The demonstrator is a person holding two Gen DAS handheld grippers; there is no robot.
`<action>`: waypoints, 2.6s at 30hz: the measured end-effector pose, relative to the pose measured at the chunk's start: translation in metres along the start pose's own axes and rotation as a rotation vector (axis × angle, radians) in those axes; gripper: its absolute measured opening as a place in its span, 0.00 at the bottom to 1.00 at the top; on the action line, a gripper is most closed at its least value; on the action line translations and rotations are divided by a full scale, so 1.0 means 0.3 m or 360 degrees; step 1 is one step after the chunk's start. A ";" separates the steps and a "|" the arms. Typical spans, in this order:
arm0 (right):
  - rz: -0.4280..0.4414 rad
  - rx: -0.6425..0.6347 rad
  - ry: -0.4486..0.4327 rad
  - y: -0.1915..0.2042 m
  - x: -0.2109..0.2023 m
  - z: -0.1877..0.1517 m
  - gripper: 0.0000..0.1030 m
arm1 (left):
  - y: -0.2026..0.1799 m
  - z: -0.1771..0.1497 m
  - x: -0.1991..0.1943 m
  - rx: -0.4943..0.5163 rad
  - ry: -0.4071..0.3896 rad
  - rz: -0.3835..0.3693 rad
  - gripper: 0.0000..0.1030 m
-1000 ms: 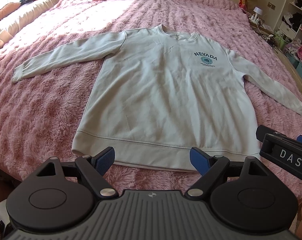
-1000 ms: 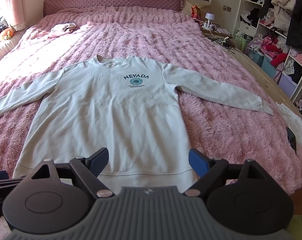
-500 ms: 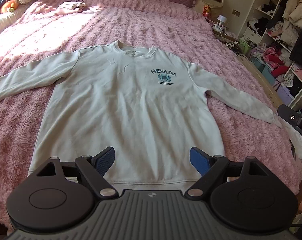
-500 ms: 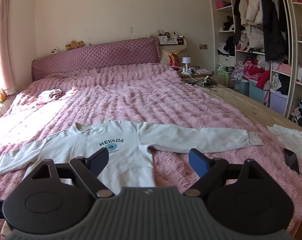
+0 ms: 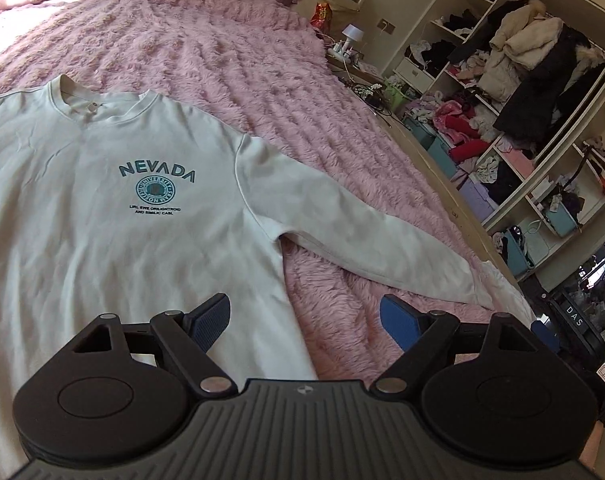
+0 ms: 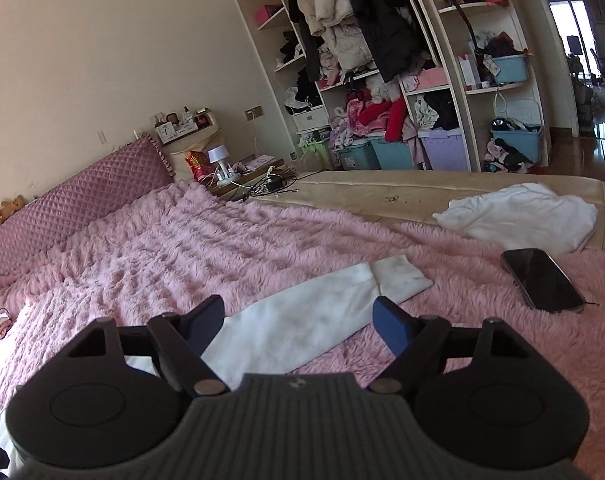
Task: Fold small clothes
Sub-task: 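Grasp the sweatshirt sleeve cuff with the right gripper, then lift the sleeve and lay it across the shirt front, open right gripper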
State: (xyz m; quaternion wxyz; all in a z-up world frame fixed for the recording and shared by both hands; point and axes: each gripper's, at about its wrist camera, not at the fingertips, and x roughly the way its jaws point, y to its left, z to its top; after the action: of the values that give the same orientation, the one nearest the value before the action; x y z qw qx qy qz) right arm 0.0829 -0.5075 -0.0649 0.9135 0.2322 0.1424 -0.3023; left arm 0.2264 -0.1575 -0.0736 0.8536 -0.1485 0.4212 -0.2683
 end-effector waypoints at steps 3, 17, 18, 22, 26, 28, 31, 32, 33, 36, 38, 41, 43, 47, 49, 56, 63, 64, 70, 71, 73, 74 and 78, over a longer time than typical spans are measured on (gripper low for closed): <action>-0.0045 0.0141 0.0038 -0.074 0.165 -0.001 0.66 | -0.008 0.044 0.144 0.0003 0.0030 -0.0011 0.96; -0.0167 0.0446 0.0090 -0.275 0.614 -0.037 0.57 | -0.042 0.097 0.595 0.0018 0.0207 -0.0090 0.96; -0.0163 0.0454 0.0084 -0.273 0.626 -0.033 0.55 | -0.043 0.088 0.610 0.0018 0.0230 -0.0082 0.96; -0.0240 0.0471 0.0057 -0.265 0.638 -0.024 0.10 | -0.059 0.057 0.625 0.0099 0.0225 -0.0034 0.96; -0.0198 0.0519 0.0055 -0.282 0.617 -0.021 0.05 | -0.065 0.050 0.618 0.0130 0.0223 -0.0018 0.96; -0.0187 0.0513 0.0048 -0.278 0.598 -0.013 0.03 | -0.063 0.054 0.620 0.0118 0.0223 -0.0020 0.96; -0.0165 0.0486 0.0038 -0.257 0.568 0.011 0.03 | -0.060 0.068 0.612 0.0101 0.0220 -0.0035 0.96; -0.0150 0.0474 0.0031 -0.241 0.559 0.025 0.03 | -0.063 0.083 0.614 0.0101 0.0227 -0.0032 0.96; -0.0131 0.0458 0.0025 -0.222 0.551 0.041 0.03 | -0.062 0.093 0.606 0.0091 0.0222 -0.0042 0.96; -0.0066 0.0401 -0.0009 -0.151 0.523 0.089 0.02 | -0.052 0.119 0.551 0.0074 0.0172 -0.0043 0.96; 0.0002 0.0364 -0.0036 -0.084 0.498 0.118 0.02 | -0.034 0.137 0.504 0.0067 0.0152 -0.0047 0.96; 0.0135 0.0300 -0.0085 0.057 0.439 0.153 0.02 | 0.018 0.144 0.426 0.0021 0.0137 -0.0063 0.96; 0.0216 0.0259 -0.0107 0.149 0.407 0.158 0.02 | 0.071 0.140 0.347 0.0004 0.0090 -0.0015 0.96; 0.0447 0.0166 -0.0103 0.421 0.331 0.126 0.02 | 0.209 0.132 0.188 -0.0075 0.0039 0.0038 0.96; 0.0560 0.0123 -0.0084 0.552 0.291 0.094 0.02 | 0.291 0.128 0.099 -0.0123 0.0001 0.0088 0.96; 0.1004 -0.0063 0.0068 1.035 0.117 -0.133 0.02 | 0.602 0.095 -0.220 -0.0364 -0.0200 0.0257 0.96; 0.1267 -0.0335 0.0361 1.375 0.004 -0.554 0.02 | 0.875 0.006 -0.404 -0.0641 -0.0345 0.0395 0.96; 0.1272 -0.0402 0.0432 1.408 0.004 -0.641 0.02 | 0.906 -0.011 -0.422 -0.0673 -0.0357 0.0402 0.96; 0.1328 -0.0641 0.0761 1.464 0.050 -0.930 0.27 | 0.990 -0.061 -0.448 -0.0767 -0.0426 0.0374 0.96; 0.1347 -0.0646 0.0811 1.460 0.052 -0.934 0.32 | 0.992 -0.067 -0.446 -0.0768 -0.0434 0.0358 0.96; 0.1394 -0.0616 0.0797 1.406 0.049 -0.887 0.46 | 0.986 -0.071 -0.429 -0.0761 -0.0441 0.0343 0.96; 0.1403 -0.0596 0.0772 1.375 0.042 -0.850 0.52 | 0.980 -0.072 -0.414 -0.0758 -0.0436 0.0340 0.96; 0.1340 -0.0586 0.0585 1.210 0.044 -0.644 0.56 | 0.964 -0.058 -0.340 -0.0803 -0.0425 0.0313 0.96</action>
State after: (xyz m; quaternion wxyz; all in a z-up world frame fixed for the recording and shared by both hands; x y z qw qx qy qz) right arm 0.2944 -0.1579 -0.1121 0.9420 0.1538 0.2459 0.1691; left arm 0.2579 0.1363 -0.1576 0.8595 -0.3483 0.3708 -0.0493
